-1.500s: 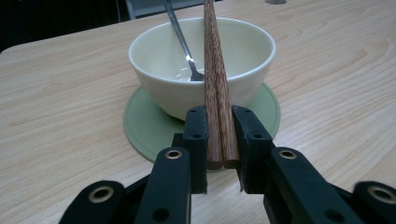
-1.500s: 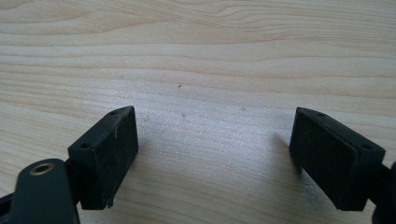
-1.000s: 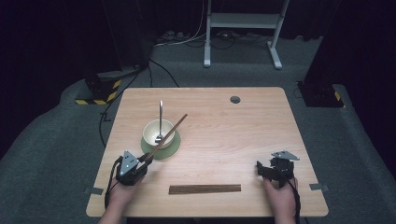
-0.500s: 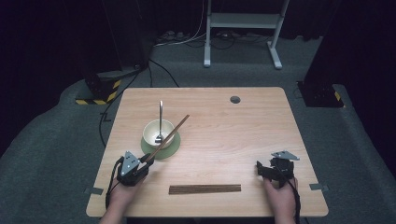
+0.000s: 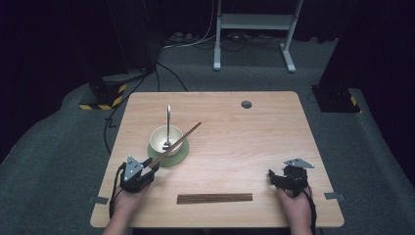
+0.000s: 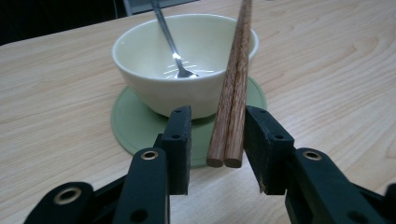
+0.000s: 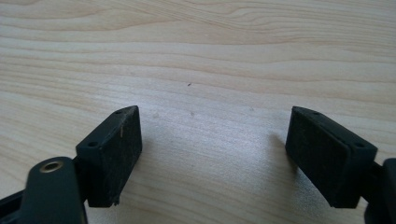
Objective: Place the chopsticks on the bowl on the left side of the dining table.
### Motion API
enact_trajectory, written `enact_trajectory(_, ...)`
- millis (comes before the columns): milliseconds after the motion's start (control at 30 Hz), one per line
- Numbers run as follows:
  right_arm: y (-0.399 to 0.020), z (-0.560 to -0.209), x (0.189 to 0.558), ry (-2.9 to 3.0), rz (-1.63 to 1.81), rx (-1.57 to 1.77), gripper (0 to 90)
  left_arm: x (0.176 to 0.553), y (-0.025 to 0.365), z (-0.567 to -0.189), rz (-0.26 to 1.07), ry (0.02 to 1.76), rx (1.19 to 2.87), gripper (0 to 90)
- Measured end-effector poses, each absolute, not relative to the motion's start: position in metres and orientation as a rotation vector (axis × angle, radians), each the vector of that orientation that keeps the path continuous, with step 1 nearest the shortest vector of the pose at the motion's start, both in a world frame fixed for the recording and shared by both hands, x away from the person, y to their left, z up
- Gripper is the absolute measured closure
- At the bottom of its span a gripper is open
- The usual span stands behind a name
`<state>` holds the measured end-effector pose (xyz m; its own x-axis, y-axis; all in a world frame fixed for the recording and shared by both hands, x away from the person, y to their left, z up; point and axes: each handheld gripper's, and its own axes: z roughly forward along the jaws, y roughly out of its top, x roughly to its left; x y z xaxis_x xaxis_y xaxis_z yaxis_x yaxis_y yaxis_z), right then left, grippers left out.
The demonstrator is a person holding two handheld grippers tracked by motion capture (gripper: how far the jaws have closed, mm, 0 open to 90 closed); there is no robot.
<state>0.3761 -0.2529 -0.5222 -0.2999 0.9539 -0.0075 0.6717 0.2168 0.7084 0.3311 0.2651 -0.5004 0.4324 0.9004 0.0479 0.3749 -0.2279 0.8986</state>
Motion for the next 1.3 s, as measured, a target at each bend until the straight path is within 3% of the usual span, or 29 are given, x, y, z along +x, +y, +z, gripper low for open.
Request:
enact_trajectory(233,-0.252,-0.517,0.370,2.076,0.843,1.404,29.3,0.337,0.274,-0.497,0.766,1.141,1.757,60.7)
enact_trajectory(567,-0.234,-0.497,0.363,2.071,0.963,1.310,27.4,0.344,0.284,-0.494,0.772,1.226,1.730,55.0)
enact_trajectory(1000,-0.196,-0.475,0.360,2.105,1.055,1.153,28.7,0.350,0.292,-0.495,0.767,1.304,1.688,54.1)
enact_trajectory(1300,-0.176,-0.474,0.368,2.163,1.074,1.153,28.1,0.359,0.297,-0.489,0.804,1.311,1.759,54.8)
